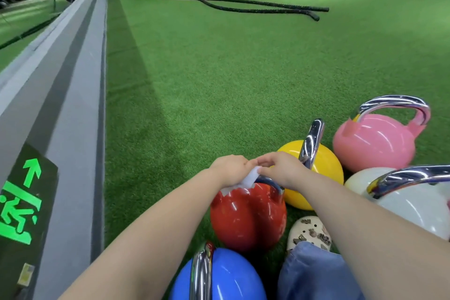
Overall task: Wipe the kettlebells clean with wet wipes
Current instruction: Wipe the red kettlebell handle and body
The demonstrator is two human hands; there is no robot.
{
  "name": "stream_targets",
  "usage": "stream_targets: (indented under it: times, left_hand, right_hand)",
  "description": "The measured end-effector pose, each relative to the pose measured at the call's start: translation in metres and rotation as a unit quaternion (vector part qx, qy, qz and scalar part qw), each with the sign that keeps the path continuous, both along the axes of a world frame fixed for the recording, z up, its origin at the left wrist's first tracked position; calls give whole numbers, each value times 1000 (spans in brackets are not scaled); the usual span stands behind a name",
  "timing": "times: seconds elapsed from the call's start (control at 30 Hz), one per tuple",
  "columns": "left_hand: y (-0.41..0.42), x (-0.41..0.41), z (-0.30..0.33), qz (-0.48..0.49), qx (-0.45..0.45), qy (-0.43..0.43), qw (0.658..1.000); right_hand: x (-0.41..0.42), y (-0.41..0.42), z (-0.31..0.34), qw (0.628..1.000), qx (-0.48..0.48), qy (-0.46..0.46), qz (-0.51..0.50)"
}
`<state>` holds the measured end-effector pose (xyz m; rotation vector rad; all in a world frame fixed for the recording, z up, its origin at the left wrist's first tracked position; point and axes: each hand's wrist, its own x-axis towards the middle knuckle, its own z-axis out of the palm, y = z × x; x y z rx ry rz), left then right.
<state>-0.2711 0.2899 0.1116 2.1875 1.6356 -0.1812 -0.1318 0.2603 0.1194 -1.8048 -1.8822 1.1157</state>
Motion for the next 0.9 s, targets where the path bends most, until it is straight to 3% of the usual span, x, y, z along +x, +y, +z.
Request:
stream_targets:
  times: [0.1,0.2,0.27,0.4,0.53,0.8,0.9]
  left_hand:
    - [-1,-16,-2,62,-28,-55,996]
    - [-2,-36,-16,186,-63,-190,962]
    - [-3,-44,-24,255,-88,-289,918]
    - [-10,-54,-33,343,-130,-404,838]
    - [-11,-60,-54,423,-146,-530,720]
    - [-21,-54,-91,522,-127,-660,525]
    - [-24,-51,-94,535,-115,-659,516]
  right_hand:
    - [-3,-1,-2,998,38,-44,-10]
    - [-6,-3,1,993,87,-72,-15]
    - [-10,-4,4,989,104,-98,18]
    - [-20,-7,5,978,117,-154,73]
    - [-22,-6,1,982,108,-140,63]
    - [-19,0,-6,986,127,-101,47]
    - [-19,0,-7,986,123,-102,49]
